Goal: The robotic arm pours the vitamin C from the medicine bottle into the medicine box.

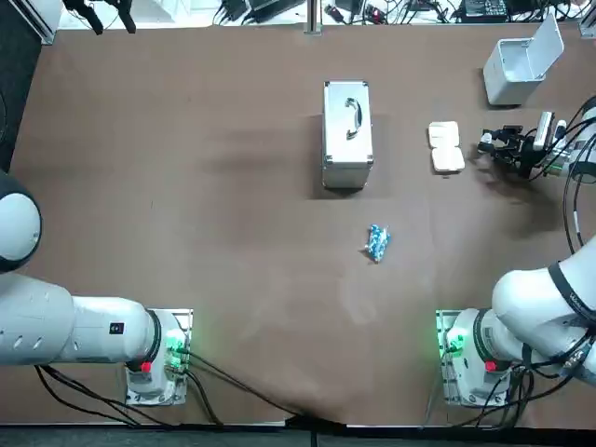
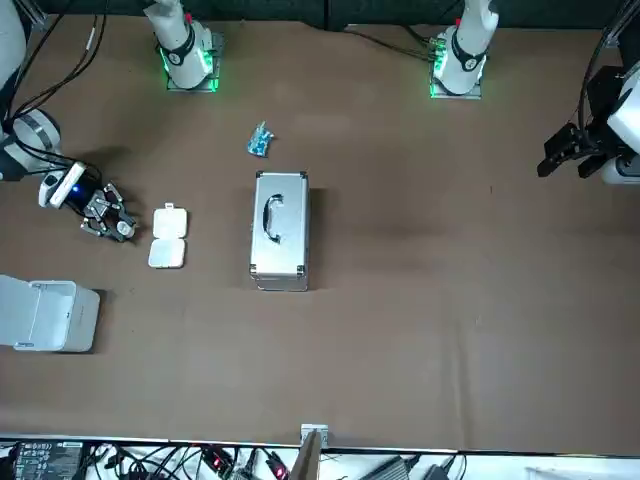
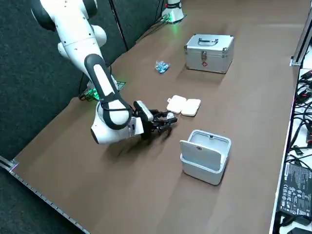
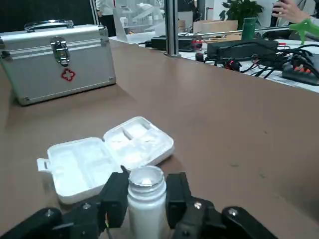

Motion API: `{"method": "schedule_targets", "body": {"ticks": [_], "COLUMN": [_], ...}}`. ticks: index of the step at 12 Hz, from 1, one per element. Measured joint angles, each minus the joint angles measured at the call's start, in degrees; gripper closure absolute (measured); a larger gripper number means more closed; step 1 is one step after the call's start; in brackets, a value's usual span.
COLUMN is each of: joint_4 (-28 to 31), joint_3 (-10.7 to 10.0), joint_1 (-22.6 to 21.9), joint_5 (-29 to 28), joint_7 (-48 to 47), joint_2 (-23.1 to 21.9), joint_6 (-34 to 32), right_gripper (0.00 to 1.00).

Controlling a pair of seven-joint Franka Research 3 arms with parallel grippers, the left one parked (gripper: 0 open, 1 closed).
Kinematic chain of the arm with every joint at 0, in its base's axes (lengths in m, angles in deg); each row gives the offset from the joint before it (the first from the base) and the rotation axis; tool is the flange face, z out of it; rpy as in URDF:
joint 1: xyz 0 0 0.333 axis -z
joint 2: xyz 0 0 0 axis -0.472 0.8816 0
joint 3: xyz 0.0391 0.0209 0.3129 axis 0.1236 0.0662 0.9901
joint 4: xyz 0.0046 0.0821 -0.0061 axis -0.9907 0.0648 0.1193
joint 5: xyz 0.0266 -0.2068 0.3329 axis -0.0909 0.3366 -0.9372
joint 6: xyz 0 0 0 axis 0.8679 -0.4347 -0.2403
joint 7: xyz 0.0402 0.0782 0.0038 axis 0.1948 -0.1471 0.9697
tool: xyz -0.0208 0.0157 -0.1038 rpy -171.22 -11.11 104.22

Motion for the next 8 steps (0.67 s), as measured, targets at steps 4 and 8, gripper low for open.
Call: {"method": "schedule_targets", "body": {"ticks": [4,8], "joint_4": [-0.1,-0.5], "joint_3": [0.2,0.7], "joint_1": [0.0,-0.3], "joint_5": [-1.5,-2.9], "joint_7": [0.0,0.1], "joint_2": [0.3,1.6], "joint_6": [0.0,0.0], "right_gripper": [0.58,0.58]}}
